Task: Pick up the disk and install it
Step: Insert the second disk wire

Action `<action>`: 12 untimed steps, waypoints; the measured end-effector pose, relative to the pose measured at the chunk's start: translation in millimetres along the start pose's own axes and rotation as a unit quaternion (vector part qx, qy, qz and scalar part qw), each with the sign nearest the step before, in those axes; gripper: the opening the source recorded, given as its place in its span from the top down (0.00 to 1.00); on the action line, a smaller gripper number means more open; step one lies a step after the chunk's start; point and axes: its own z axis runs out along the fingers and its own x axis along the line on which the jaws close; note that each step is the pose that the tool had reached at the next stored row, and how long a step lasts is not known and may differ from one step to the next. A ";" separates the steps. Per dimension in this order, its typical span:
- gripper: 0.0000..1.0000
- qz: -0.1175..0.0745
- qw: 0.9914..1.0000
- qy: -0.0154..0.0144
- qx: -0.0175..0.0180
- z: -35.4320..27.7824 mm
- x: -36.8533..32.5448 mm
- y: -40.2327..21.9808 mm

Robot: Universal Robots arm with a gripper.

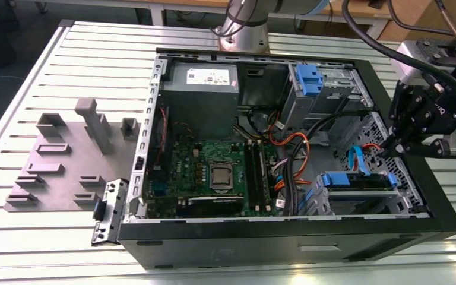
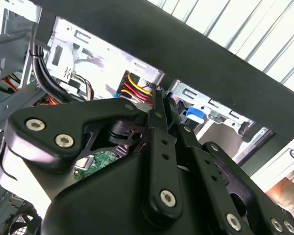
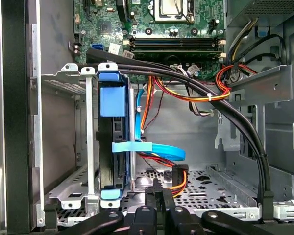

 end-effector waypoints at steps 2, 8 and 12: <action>0.83 0.000 1.000 0.000 0.001 0.1 0.3 4.2; 0.83 0.000 1.000 0.003 0.002 0.3 3.4 8.2; 0.83 0.000 1.000 0.004 0.002 0.4 10.3 9.1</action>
